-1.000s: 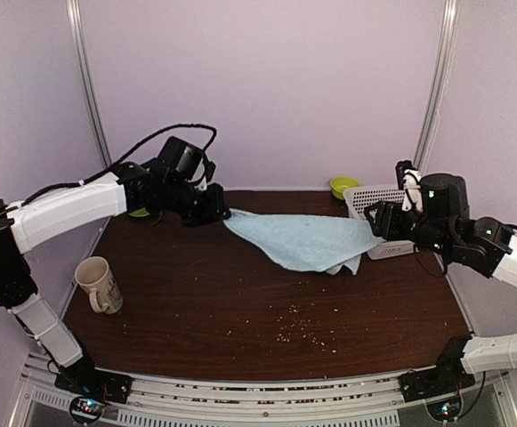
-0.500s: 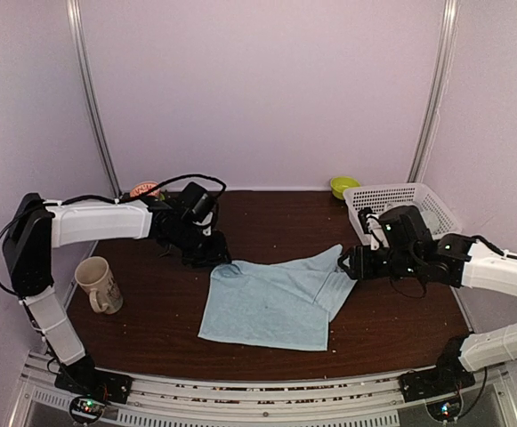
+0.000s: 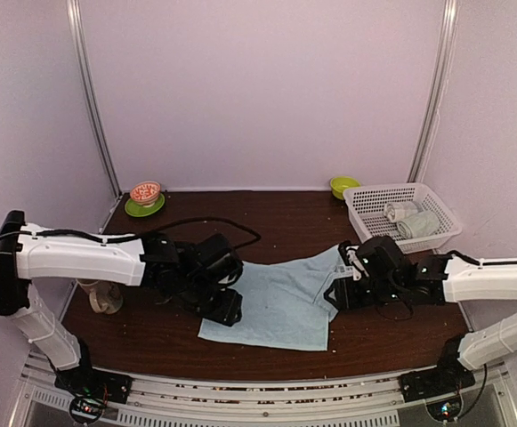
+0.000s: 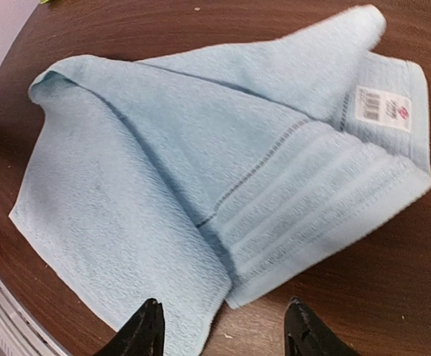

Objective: Roll the towels
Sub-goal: Adjust the towel at the center of the board.

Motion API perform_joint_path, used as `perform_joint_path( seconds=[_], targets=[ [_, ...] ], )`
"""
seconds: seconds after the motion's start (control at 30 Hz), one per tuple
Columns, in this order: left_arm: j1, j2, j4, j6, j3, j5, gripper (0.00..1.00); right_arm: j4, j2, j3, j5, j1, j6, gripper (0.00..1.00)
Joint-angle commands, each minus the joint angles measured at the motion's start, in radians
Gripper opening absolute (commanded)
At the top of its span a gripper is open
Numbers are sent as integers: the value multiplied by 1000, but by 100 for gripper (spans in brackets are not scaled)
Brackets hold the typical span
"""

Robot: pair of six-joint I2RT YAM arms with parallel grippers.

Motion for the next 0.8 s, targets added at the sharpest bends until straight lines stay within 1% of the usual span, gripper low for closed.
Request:
perform_joint_path(
  seconds=[0.0, 0.07, 0.1, 0.2, 0.33, 0.4, 0.5, 0.63, 0.7, 0.77],
  targets=[
    [-92, 147, 88, 198, 224, -23, 55, 4, -117, -76, 163, -6, 133, 55],
    [-128, 253, 72, 293, 367, -21, 55, -34, -201, -101, 243, -16, 164, 55],
    [-140, 309, 52, 331, 465, -21, 56, -61, -243, -108, 280, -26, 181, 55],
    [-169, 450, 45, 418, 592, -21, 57, -135, -354, -124, 344, -77, 222, 56],
    [-189, 537, 99, 498, 629, 12, 57, -209, -465, -130, 364, -134, 235, 56],
    [-203, 559, 103, 536, 636, 4, 57, -245, -502, -130, 365, -157, 226, 56],
    [-231, 577, 100, 577, 638, -7, 59, -280, -540, -128, 363, -190, 209, 56],
    [-259, 623, 97, 598, 663, 24, 61, -294, -569, -131, 355, -221, 188, 57],
    [-271, 673, 64, 603, 707, 22, 62, -299, -580, -131, 355, -226, 186, 57],
    [-275, 738, 7, 606, 782, 11, 62, -301, -589, -135, 354, -228, 189, 57]
  ],
)
